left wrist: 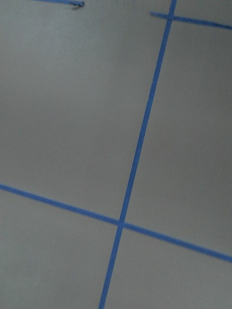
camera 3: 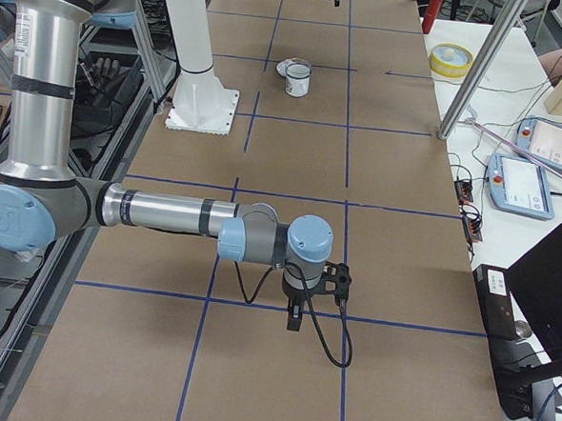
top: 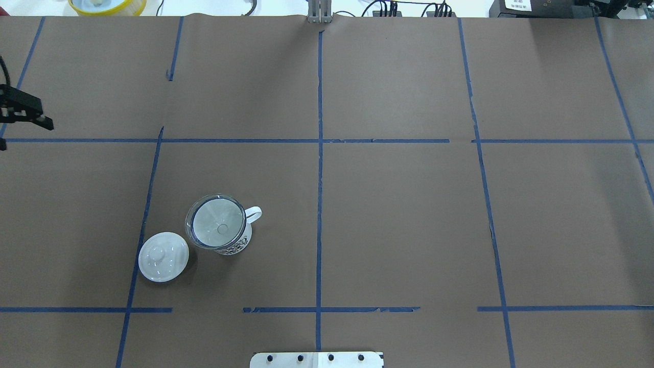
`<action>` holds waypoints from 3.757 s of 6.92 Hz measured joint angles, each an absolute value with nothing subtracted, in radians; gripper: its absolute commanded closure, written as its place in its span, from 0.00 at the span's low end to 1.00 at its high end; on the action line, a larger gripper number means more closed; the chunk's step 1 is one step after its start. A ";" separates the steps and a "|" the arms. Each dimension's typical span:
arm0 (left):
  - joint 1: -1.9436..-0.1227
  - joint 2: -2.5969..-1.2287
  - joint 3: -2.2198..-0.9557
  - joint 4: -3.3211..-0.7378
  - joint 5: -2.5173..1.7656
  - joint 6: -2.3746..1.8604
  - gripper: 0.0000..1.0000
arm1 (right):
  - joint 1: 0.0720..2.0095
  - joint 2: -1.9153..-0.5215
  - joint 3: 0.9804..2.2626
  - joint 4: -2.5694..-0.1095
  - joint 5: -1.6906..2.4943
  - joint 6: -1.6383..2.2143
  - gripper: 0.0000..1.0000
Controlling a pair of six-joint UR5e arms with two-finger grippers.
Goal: Remove funnel from cup
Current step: 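Move the left gripper down over the glass funnel in the white mug, then close the left gripper on the glass funnel rim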
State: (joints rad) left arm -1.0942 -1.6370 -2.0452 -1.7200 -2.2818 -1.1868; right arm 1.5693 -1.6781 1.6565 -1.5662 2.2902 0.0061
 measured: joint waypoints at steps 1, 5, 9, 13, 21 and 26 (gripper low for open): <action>-0.992 -1.700 -2.060 -1.696 -2.242 -1.338 0.00 | 1.569 -1.678 1.657 -1.566 2.290 0.006 0.00; -0.634 -2.038 -2.013 -1.402 -2.022 -1.704 0.00 | 1.569 -1.678 1.656 -1.566 2.290 0.006 0.00; -0.552 -2.160 -1.879 -1.362 -1.985 -1.774 0.28 | 1.569 -1.678 1.657 -1.566 2.290 0.006 0.00; -0.543 -2.171 -1.872 -1.370 -1.963 -1.765 0.40 | 1.569 -1.678 1.656 -1.566 2.290 0.006 0.00; -0.543 -2.161 -1.874 -1.398 -1.917 -1.622 0.67 | 1.569 -1.678 1.657 -1.566 2.290 0.006 0.00; -0.542 -2.158 -1.870 -1.399 -1.923 -1.622 1.00 | 1.569 -1.678 1.657 -1.566 2.290 0.006 0.00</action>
State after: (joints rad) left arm -0.5415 -2.1581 -1.8702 -1.3987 -1.9234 -1.6218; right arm 1.5693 -1.6782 1.6565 -1.5662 2.2902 0.0061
